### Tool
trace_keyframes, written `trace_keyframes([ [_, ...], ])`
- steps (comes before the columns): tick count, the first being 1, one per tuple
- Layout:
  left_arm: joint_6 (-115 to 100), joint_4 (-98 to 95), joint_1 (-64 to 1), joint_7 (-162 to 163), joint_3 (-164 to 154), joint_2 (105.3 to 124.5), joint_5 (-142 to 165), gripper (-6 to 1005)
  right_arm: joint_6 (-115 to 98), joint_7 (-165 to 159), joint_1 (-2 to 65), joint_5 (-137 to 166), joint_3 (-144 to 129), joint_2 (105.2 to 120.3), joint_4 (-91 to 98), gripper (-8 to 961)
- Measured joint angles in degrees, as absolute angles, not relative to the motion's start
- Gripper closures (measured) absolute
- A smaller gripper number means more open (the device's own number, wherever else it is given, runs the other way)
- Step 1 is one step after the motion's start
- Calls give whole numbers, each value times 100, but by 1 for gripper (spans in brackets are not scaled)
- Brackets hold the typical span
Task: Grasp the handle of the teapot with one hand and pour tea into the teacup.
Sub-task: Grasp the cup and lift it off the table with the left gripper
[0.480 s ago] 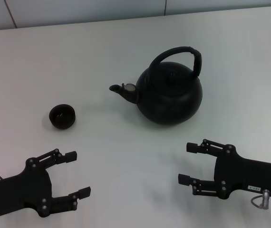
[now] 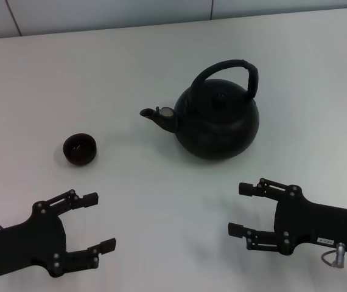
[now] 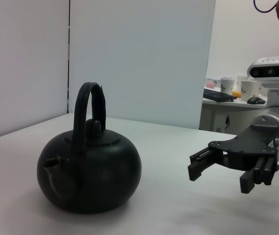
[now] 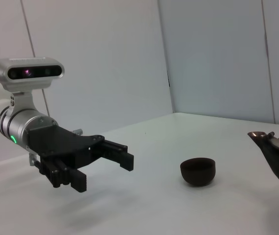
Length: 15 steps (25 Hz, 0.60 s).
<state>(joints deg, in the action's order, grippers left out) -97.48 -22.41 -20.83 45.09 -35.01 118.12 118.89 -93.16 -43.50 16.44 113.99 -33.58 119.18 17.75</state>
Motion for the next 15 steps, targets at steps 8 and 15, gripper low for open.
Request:
trace_keyframes([
  [8,-9736,-2221,-2058,4506,-3258,11839,11824,144,-9316,-4350,1652,11399,-3357,11918,1776,139],
  [15,-9576,-2032,-1992,4426,-2033,11838,11706,146,-9316,-4350,1665,11399,-3357,11918,1775,140],
])
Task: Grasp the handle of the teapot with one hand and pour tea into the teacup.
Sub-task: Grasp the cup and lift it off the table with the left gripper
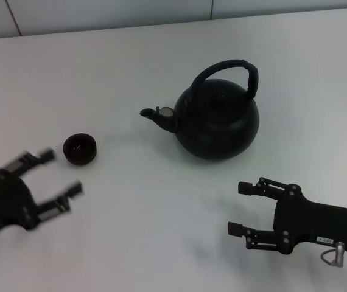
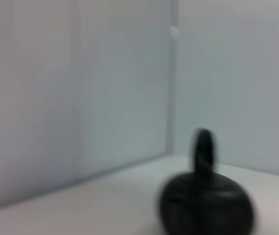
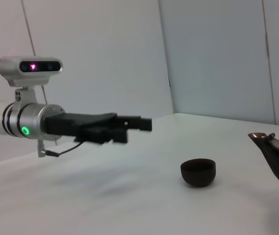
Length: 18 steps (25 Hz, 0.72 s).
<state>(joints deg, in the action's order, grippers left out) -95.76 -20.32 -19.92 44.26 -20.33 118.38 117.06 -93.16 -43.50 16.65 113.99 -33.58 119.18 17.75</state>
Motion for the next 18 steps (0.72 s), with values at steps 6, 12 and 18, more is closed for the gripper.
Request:
trace_keyframes([
  [6,-9418,-1682,-1978,3928,-689,11841,11705,147,-9316,-4350,1690,11399,-3357,11918,1773,140],
  [12,-9355,-1443,-2003,3565,154,11841,11705,148,-9311,-4350,1711,11399,-3357,11918,1749,139],
  [18,-9319,-1425,-2048,3551,236,11828,11707,150,-9300,-4350,1717,11399,-3357,11918,1734,140],
])
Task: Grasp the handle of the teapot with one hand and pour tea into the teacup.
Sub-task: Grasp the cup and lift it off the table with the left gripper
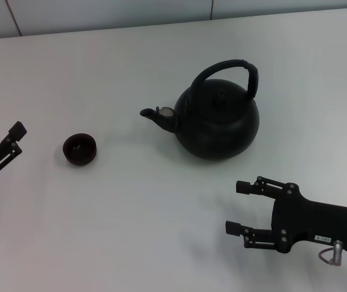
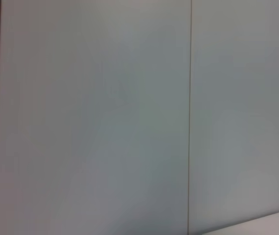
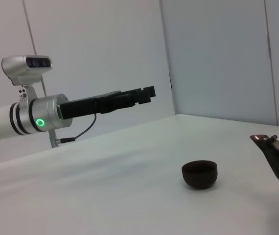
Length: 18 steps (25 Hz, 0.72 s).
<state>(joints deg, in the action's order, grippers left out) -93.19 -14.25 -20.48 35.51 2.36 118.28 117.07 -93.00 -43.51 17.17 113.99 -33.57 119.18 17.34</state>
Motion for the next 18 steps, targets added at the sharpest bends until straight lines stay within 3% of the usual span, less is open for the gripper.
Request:
trace_keyframes([
  [18,-8397,-1556,-2106,3619,-998,11822,11773,153,-9215,-4350,1731,11383,-3347,11909,1731,139],
])
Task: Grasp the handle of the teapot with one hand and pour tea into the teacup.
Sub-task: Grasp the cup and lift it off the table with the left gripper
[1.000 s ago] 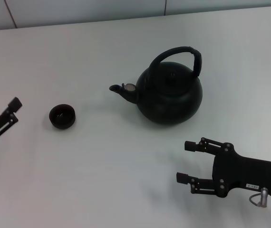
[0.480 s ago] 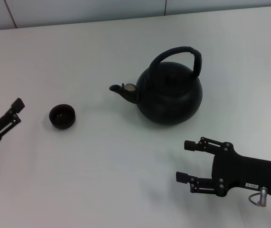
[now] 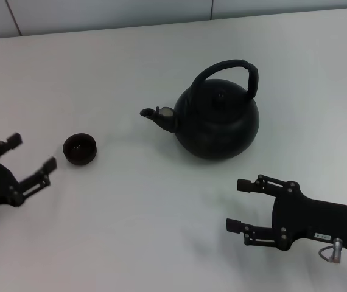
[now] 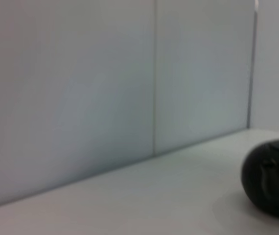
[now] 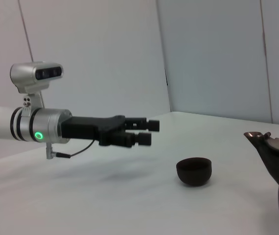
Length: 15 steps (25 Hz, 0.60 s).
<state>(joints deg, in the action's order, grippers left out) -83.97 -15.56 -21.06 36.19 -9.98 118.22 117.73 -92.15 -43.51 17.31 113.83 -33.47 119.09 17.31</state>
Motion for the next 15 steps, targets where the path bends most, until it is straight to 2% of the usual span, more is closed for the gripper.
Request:
trace_keyframes([
  [15,-7936,-1546,-2222,3692,-1576,11837,11768,157,-9215,-4350,1777,11366,-3321,11909,1743,140],
])
